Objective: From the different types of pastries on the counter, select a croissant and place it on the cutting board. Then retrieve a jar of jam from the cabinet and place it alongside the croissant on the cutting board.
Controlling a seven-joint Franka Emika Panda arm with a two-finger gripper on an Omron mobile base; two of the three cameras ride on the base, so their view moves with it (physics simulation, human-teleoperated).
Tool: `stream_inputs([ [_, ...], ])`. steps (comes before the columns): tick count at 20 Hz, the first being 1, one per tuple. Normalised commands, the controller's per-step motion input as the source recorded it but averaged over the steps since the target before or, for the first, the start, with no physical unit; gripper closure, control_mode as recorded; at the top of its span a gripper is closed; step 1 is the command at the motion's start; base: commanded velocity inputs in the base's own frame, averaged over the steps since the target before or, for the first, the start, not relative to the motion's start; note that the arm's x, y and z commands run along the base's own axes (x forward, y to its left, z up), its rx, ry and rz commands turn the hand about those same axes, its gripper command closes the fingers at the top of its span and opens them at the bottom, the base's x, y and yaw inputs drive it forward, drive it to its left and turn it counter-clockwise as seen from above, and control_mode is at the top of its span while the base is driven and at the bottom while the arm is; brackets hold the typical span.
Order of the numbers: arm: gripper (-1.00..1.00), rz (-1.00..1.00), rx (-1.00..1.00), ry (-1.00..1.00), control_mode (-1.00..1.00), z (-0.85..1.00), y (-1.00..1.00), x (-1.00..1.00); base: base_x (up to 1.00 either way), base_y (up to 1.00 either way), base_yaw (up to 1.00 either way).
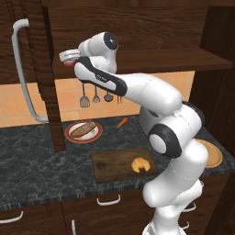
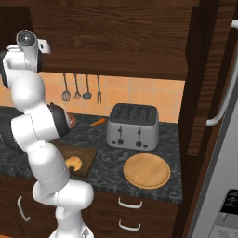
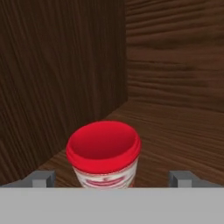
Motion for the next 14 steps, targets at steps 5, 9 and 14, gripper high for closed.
stream_inputs([
  [5,-1.0,0.03,0.0,0.0,-1.0,-0.02,0.05,0.12,0.0,0.0,0.0],
  [9,-1.0,0.02,0.0,0.0,-1.0,-0.07,0.21,0.06,0.0,0.0,0.0],
  [14,-1.0,0.01,0.0,0.0,-1.0,0.0,0.09,0.14,0.0,0.0,0.0],
])
